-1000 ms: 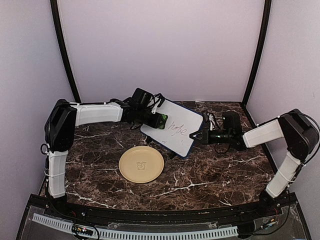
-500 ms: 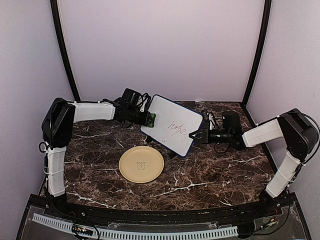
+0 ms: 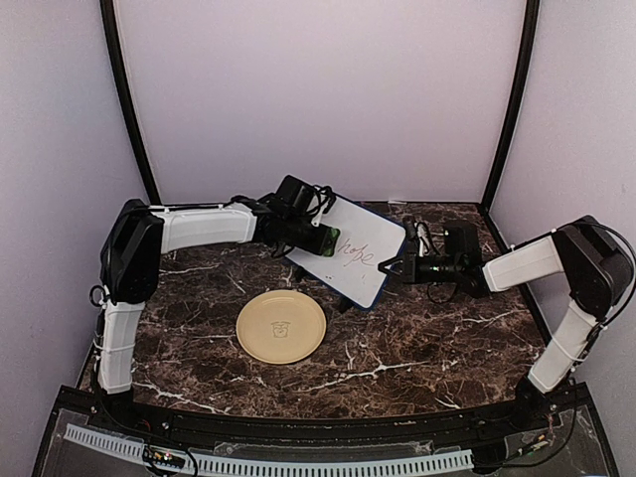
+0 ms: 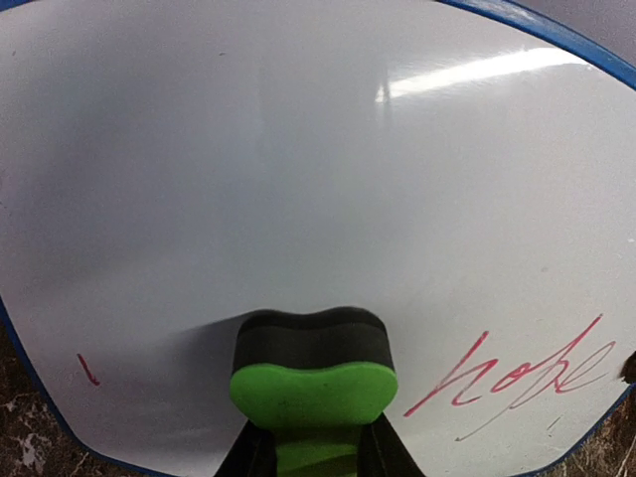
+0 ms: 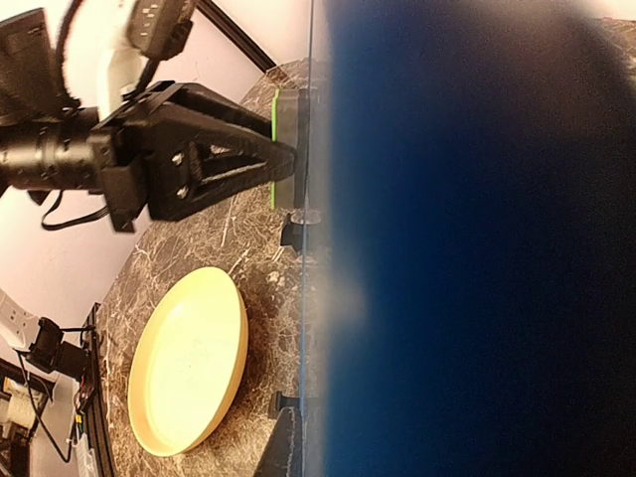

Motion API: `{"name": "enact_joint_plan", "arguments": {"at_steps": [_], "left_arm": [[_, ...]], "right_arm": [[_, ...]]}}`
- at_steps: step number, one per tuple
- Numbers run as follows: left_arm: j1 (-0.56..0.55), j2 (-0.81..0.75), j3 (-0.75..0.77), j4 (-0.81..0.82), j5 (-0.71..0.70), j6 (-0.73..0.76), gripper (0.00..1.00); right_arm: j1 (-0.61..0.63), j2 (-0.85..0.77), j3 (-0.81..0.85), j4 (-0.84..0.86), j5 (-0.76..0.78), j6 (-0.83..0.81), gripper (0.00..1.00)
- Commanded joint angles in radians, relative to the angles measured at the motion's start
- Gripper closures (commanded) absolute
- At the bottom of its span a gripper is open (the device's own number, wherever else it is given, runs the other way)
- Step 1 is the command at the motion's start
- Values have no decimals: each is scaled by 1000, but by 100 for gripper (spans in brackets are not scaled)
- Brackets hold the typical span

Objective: Erase the whiteboard

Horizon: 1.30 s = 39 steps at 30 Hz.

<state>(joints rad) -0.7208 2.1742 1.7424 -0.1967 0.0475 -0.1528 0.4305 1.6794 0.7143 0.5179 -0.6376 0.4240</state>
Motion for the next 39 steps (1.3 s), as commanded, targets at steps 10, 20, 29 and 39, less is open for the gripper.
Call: {"name": "enact_joint_plan", "arguments": {"at_steps": [10,20,29,39], "left_arm": [[56,42,11,-83,-110,-59,100],[146,46,-11,-112,-169,-85,100],[105,51,1,-90,-143,-26,100],[57,28,9,-41,-31,-33,100]], "right_arm": [[37,52,-35,-176,-29,-162,100],[38,62,-38,-191,-7,-171,100],[37,69,-35,-188,-13,-170,100],[37,69,-38,-181,-20,-167,100]]}}
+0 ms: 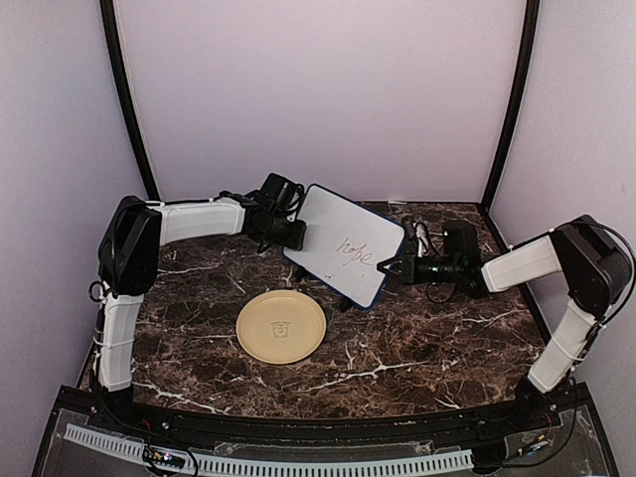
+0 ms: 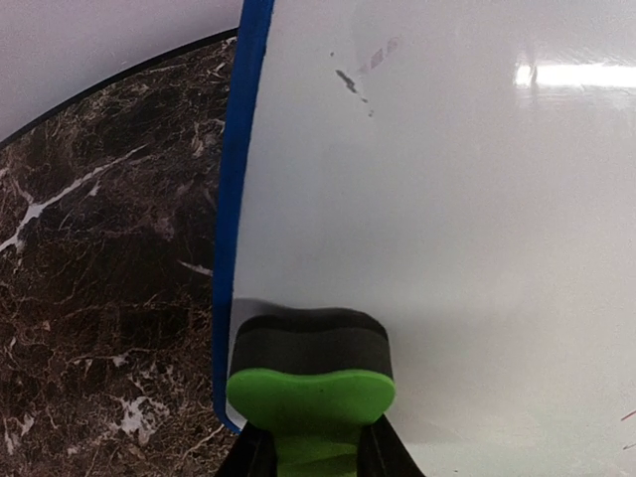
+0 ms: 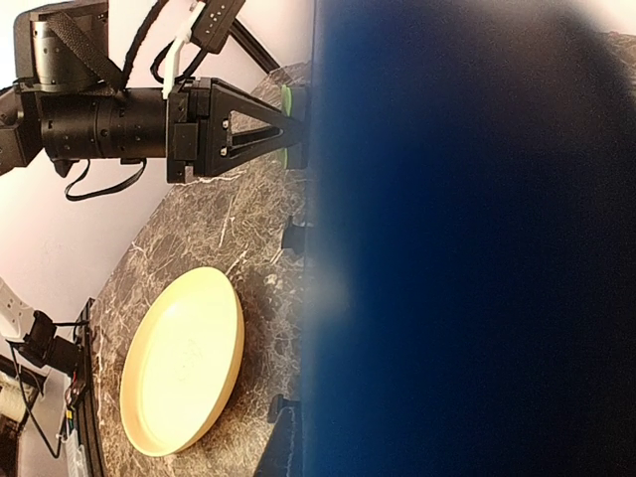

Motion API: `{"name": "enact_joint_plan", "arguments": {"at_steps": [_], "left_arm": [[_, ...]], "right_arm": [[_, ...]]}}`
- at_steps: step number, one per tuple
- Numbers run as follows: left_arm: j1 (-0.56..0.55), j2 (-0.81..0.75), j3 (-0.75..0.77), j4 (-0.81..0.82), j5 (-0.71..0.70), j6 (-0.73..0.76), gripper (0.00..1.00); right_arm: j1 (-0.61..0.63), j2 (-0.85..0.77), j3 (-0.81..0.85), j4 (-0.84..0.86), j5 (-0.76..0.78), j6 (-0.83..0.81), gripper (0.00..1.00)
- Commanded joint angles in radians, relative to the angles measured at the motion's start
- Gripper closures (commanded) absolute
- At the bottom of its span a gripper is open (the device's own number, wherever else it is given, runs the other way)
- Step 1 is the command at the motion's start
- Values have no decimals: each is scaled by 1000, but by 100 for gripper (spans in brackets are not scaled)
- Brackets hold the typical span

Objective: Erase the whiteboard

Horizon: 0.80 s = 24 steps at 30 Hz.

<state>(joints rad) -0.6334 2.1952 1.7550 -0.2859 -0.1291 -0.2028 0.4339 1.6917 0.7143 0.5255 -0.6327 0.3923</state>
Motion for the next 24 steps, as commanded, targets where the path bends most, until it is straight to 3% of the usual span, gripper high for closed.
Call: {"name": "enact_joint_plan", "arguments": {"at_steps": [1,4,16,21,24], "left_arm": [[-33,3,-11,57,177,24,100],[-35,-5,-34,77,196,31,100],[29,-51,-48,16,-1,-48,100],[47,-43,-47,26,22,-74,100],[66,-49,-78,104,128,-73,100]], "right_arm": [[34,58,-38,-188,-26,-136,100],[34,62,-36,-188,-26,-136,100],[24,83,-44,-177,-22,-121,100],[10,82,-51,-167,-38,-108,100],[4,84,-53,-158,-49,-103,100]]}}
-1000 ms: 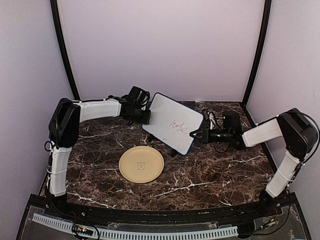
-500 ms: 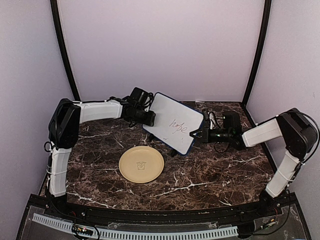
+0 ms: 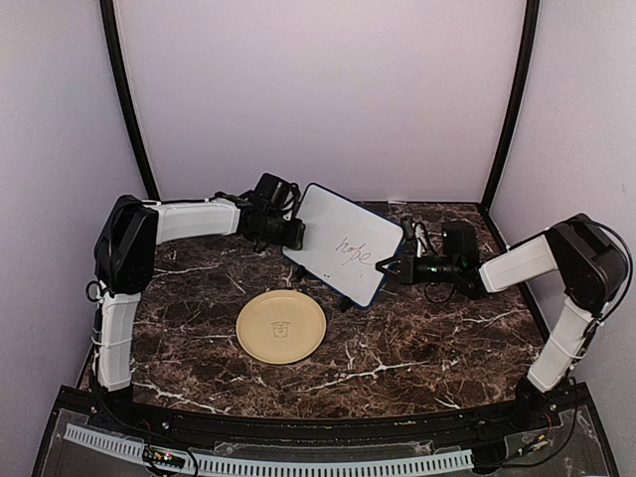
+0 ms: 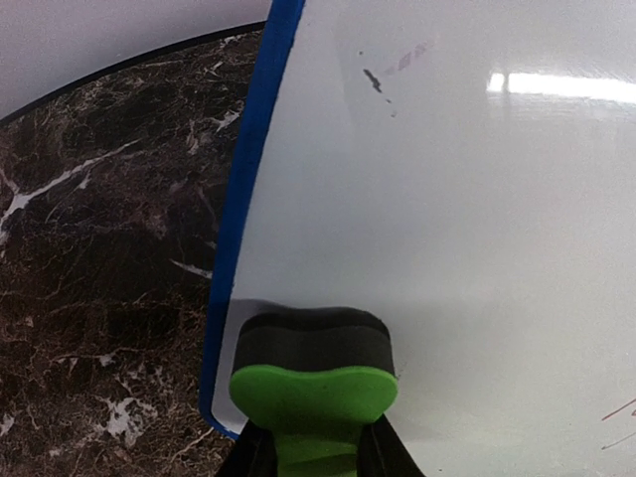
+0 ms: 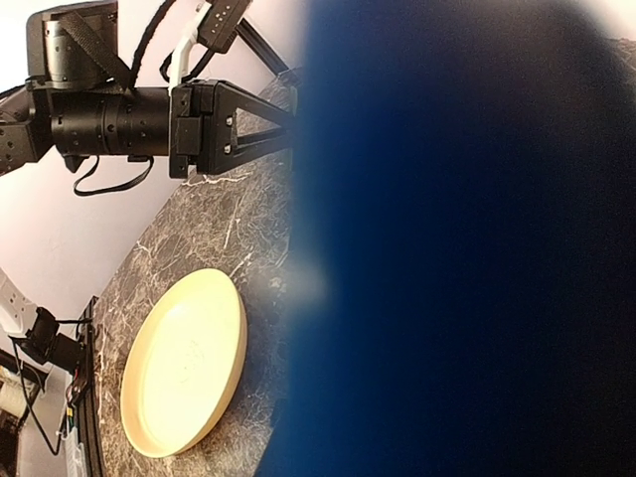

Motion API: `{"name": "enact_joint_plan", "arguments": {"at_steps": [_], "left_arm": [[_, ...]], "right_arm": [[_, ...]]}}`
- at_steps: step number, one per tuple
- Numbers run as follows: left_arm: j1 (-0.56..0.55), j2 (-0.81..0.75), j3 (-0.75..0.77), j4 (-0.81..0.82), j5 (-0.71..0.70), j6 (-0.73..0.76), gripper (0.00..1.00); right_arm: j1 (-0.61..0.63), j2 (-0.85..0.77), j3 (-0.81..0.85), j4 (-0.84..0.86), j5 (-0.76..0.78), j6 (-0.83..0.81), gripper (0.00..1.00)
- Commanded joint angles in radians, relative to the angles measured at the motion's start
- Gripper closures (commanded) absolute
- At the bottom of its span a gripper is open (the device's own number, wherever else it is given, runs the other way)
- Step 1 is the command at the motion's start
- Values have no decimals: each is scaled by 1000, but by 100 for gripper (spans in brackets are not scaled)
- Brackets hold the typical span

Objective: Erase the whiteboard

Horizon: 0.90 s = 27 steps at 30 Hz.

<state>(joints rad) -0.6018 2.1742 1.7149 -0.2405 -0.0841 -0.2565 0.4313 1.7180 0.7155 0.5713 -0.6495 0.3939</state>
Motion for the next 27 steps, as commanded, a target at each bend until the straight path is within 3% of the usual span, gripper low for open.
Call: {"name": "enact_joint_plan", "arguments": {"at_steps": [1,4,11,16,27], "left_arm": [[38,-28,-43,77,118,-16,100],[38,-22,-40,124,230,6,100],[14,-10,9,93,253,50,100],[-76,45,117,-20,186,106,100],[-209,156,243,-134,62,75,100]], "right_arm": [[4,60,-54,-204,-37,-104,100],[-1,67,-54,-198,-51,-99,100],[-11,84,-50,-194,-54,-89,100],[-11,83,-51,-192,-55,-90,100],[-11,77,-57,-182,-53,-86,100]]}}
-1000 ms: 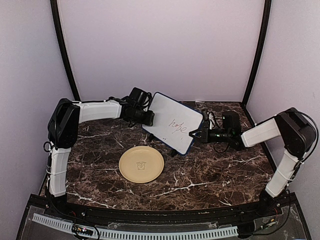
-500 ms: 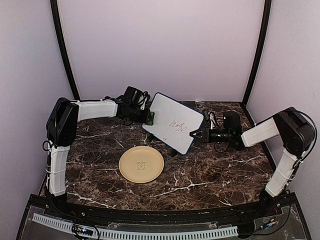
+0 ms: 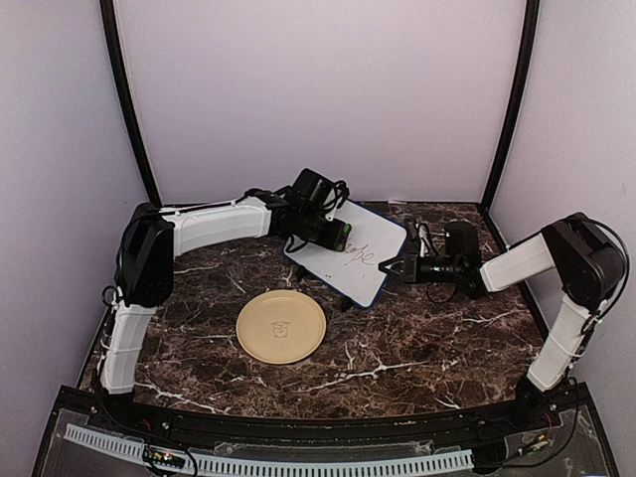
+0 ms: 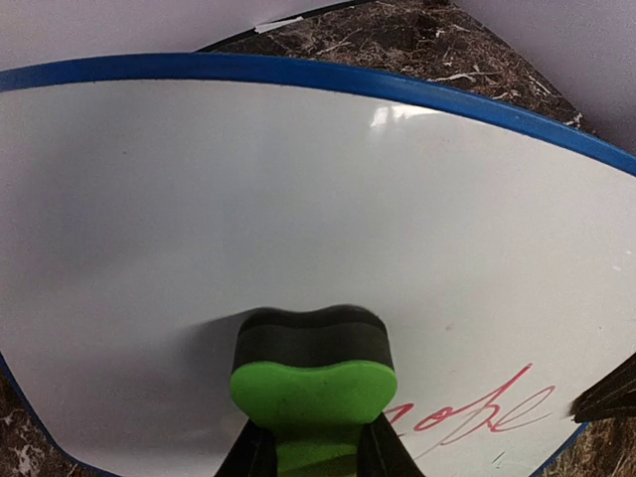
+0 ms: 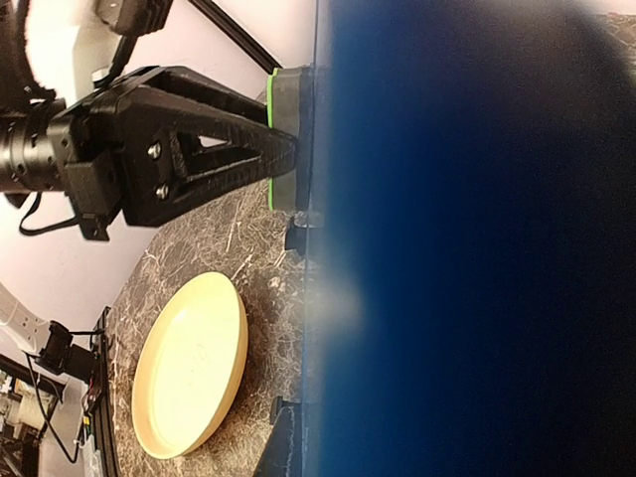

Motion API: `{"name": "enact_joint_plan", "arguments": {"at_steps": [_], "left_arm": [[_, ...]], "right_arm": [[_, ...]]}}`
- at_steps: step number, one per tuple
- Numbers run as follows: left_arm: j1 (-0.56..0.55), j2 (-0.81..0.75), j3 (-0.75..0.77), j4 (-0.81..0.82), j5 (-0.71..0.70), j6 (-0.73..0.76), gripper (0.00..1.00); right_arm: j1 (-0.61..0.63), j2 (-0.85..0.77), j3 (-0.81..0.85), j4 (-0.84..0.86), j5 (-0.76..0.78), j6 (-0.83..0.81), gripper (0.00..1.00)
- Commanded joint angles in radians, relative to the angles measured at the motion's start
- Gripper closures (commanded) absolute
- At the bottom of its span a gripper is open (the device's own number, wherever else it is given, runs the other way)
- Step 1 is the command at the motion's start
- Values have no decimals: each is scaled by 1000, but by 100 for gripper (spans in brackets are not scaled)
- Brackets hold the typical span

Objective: Erase the whiteboard

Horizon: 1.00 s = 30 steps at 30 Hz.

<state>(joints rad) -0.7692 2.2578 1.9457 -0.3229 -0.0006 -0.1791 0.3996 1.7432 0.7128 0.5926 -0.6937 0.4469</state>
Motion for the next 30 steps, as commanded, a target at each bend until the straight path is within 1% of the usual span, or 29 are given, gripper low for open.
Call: {"name": "enact_joint_plan", "arguments": {"at_steps": [1,8,17,19,23,25,30], "left_arm": [[-54,82,14,-53,-27,-3,100],[-134,134,73,-96,-67,39,100],[-167,127,61,-99,-69,39,100],[-162,117,55,-96,-80,33,100],[-114,93,35,-82,-87,-1,100],[-67,85,21,-78,-94,-16,100],[1,80,-15,-74,-135,-37,100]], "right_arm": [[21,51,-55,-202,-10,-139,100],[21,53,-56,-196,-12,-138,100],[21,58,-55,-196,-13,-137,100],[21,59,-54,-199,-10,-137,100],[22,60,-55,-201,-9,-137,100],[22,59,-55,-203,-7,-138,100],[21,59,-55,-205,-7,-140,100]]}}
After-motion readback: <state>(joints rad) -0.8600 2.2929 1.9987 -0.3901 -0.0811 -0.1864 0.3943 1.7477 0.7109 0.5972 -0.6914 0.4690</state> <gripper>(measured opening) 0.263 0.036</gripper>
